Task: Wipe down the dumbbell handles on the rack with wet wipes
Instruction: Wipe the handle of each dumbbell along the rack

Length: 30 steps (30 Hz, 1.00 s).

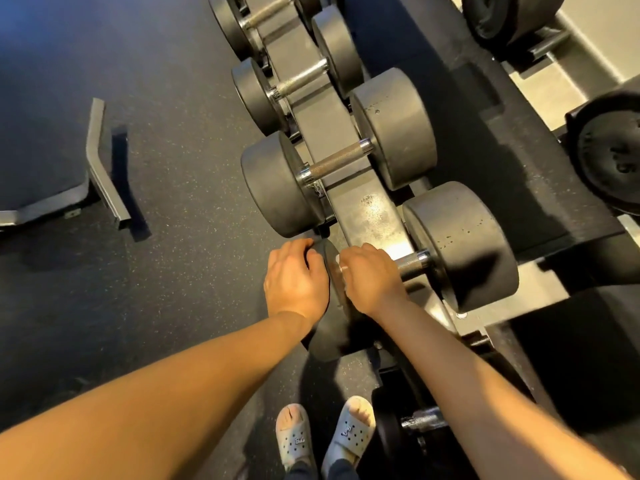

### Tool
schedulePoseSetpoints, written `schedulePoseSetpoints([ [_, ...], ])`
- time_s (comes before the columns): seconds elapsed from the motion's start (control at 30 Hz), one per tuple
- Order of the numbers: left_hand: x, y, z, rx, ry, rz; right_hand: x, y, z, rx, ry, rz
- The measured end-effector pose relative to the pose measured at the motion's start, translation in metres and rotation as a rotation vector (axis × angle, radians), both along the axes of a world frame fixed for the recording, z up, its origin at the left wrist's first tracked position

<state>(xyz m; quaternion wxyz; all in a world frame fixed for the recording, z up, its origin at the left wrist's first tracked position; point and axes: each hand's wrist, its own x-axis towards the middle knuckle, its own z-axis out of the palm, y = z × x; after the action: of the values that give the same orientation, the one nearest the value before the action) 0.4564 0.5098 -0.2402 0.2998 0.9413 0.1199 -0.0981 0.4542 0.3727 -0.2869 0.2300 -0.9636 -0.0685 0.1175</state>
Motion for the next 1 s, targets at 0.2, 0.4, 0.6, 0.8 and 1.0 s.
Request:
schedulePoseSetpoints([
  [0.2,0.0,0.0,-0.002,-0.013,0.0,-0.001,-0.094,-0.014,0.009,0.281,-0.225,-0.225],
  [0.4,-0.001,-0.001,-0.003,-0.009,-0.021,-0.003,-0.086,-0.001,0.009,0.849,0.002,-1.153],
  [0.6,0.0,-0.003,0.0,-0.003,-0.024,0.015,-0.074,0.024,-0.008,0.79,0.117,-1.076],
  [0.8,0.0,-0.003,-0.002,-0.004,-0.026,0.006,-0.067,0.006,0.003,0.907,0.111,-1.132],
  [1.0,0.001,0.0,-0.004,-0.018,-0.038,-0.003,-0.049,0.009,0.008,1.401,-0.082,-1.703],
])
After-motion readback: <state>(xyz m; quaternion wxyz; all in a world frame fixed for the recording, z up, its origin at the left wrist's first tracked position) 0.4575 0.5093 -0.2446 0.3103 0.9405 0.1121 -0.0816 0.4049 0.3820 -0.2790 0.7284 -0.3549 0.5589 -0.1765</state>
